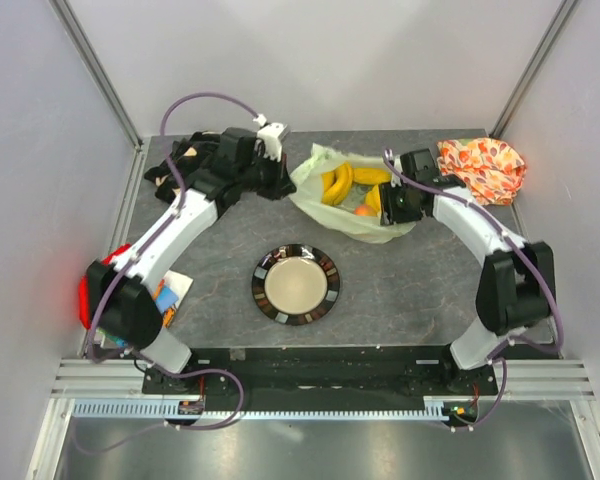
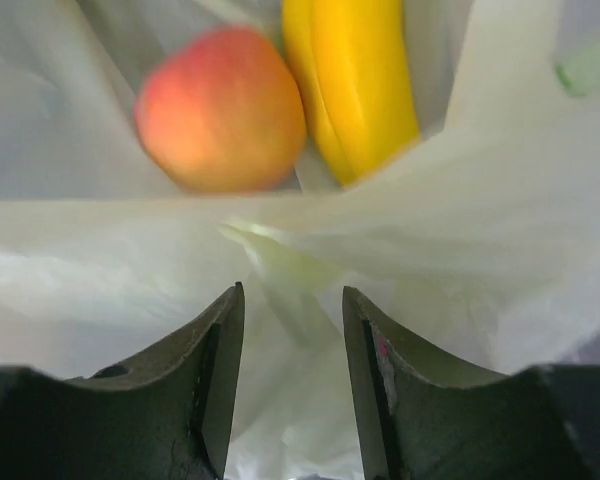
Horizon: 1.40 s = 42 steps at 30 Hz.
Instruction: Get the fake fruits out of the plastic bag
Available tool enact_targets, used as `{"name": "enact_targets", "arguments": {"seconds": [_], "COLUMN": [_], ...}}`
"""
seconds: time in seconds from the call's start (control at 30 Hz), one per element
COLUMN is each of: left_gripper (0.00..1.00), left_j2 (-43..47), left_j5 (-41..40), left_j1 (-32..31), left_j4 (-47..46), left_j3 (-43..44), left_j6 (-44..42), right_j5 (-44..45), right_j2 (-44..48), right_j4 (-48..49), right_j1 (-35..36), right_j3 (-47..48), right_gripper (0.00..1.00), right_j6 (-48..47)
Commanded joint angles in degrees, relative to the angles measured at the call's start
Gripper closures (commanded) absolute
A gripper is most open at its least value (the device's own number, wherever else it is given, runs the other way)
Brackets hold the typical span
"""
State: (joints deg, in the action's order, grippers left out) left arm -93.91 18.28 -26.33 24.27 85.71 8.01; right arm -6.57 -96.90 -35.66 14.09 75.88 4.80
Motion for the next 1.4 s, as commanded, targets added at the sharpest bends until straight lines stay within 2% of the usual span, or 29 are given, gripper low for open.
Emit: {"name": "enact_targets", "arguments": {"seconds": [0.0, 0.17, 0.37, 0.5, 0.6, 0.67, 0.9, 1.17, 1.27, 1.3, 1.33, 1.37], "left_gripper": [0.98, 0.98, 0.98, 0.98, 0.98, 0.98, 0.98, 0.98, 0.98, 0.98, 0.98, 0.98], "left_j2": [11.6, 11.8, 8.7, 9.6, 10.7, 10.9, 9.4, 5.8, 5.4, 5.1, 5.1, 4.5], "left_j5": [3.7, 4.9, 5.0, 3.0, 2.3, 1.8, -1.3, 1.8, 2.3, 2.4, 2.3, 2.1], "left_j1": [0.1, 0.0, -0.8, -0.9, -0.9, -1.0, -0.4, 0.4, 0.4, 0.3, 0.4, 0.3], "left_j4": [2.2, 2.7, 1.6, 0.7, 0.4, 0.3, -0.4, -0.6, -0.7, -0.6, -0.6, -0.7], "left_j3": [-7.2, -11.1, -10.8, -13.4, -14.6, -14.9, -11.8, -9.1, -9.0, -8.8, -8.7, -8.2], "left_j6": [-3.6, -5.0, -5.3, -4.3, -4.5, -4.5, -0.6, 2.4, 3.0, 3.0, 3.1, 3.2], "right_j5": [4.5, 2.9, -3.1, -4.8, -5.3, -4.7, -4.4, -0.1, 1.5, 3.6, 4.6, 5.4], "right_j2": [11.9, 12.9, 4.0, -1.2, -4.2, -7.0, -17.5, -28.1, -32.7, -34.8, -35.6, -36.2], "right_j4": [-4.9, -2.0, 2.6, 3.3, 4.2, 4.7, 4.2, 4.0, 3.7, 3.3, 2.8, 1.7], "right_j1": [0.2, 0.2, 0.8, 3.7, 6.2, 7.4, 8.1, 8.2, 8.6, 8.7, 8.6, 8.5], "right_j3": [-7.0, -8.6, 6.5, 11.9, 13.9, 15.3, 21.7, 32.7, 36.4, 37.2, 38.2, 38.6], "right_gripper": [0.48, 0.46, 0.47, 0.47, 0.43, 0.38, 0.27, 0.23, 0.23, 0.26, 0.3, 0.42], "right_j6": [-0.8, 0.3, -2.2, -1.8, 0.3, 2.9, 11.3, 18.1, 18.9, 18.8, 18.6, 18.2]}}
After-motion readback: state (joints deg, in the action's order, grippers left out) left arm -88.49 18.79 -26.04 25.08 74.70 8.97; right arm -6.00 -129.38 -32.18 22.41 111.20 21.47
